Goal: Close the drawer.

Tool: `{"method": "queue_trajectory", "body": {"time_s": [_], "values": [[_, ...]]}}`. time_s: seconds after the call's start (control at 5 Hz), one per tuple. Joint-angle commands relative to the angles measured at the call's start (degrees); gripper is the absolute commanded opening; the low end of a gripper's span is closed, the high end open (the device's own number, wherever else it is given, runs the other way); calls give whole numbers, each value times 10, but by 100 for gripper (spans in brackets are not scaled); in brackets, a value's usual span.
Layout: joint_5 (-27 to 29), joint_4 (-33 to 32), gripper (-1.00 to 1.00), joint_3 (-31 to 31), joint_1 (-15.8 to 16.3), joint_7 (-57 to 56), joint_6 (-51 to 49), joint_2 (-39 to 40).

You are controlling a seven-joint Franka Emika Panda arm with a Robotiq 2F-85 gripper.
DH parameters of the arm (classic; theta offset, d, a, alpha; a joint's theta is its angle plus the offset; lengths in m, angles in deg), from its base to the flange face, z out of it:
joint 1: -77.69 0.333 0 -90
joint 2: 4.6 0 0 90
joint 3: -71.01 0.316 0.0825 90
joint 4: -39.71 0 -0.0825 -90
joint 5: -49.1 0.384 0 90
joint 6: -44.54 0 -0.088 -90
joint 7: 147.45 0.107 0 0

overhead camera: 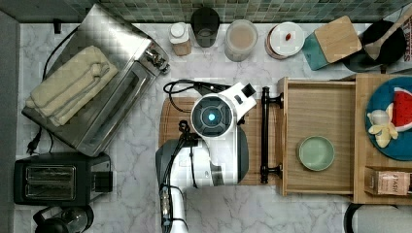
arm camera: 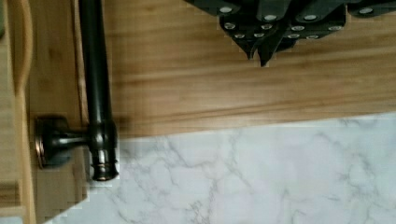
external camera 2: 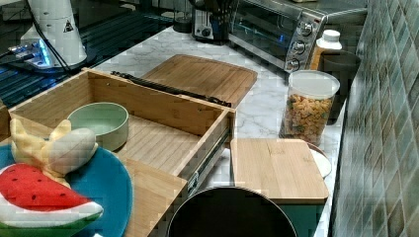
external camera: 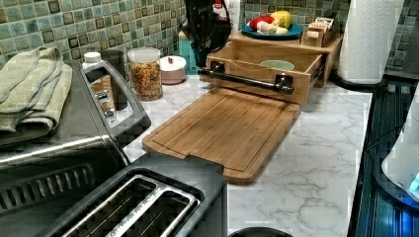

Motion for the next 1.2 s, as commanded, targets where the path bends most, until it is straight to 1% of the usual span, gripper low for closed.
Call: {"method": "queue_trajectory", "body": {"time_s": [0.2, 0.4, 0.6, 0.8, 1.0, 1.2], "values": [[-75, 0, -100, -9, -1, 17, 15, 65], [-116, -32, -100, -14, -4, 18, 85, 64], [-113, -17, -100, -15, -5, -1, 67, 76], [-92, 29, -100, -13, -13, -36, 7, 109], [-91, 16, -100, -17, -27, -57, 40, 115], [-95, 12, -100, -21, -41, -72, 46, 111]]}}
